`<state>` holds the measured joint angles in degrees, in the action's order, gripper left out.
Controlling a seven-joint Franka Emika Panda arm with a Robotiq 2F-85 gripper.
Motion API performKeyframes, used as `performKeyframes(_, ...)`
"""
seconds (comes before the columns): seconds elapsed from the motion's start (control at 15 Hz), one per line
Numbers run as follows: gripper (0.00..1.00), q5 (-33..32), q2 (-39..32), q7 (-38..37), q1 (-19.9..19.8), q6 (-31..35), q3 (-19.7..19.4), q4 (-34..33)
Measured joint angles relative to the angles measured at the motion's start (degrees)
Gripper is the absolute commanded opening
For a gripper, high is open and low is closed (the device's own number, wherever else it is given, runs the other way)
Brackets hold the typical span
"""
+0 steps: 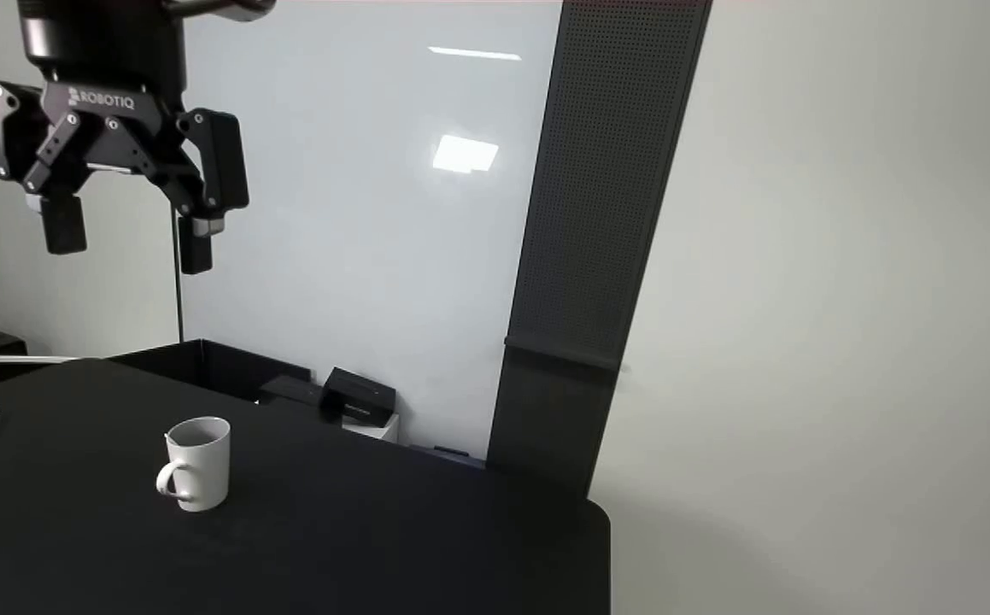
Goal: Put the spoon on the table
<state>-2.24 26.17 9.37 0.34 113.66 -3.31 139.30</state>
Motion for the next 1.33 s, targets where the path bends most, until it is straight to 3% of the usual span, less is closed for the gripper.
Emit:
performKeyframes(0.8, 1.00, 0.0, -0.5, 0.0, 0.0, 0.9, 0.3, 0.0)
performKeyframes(1.33, 1.00, -0.1, -12.6, 0.4, 1.4, 15.0, 3.3, -3.2)
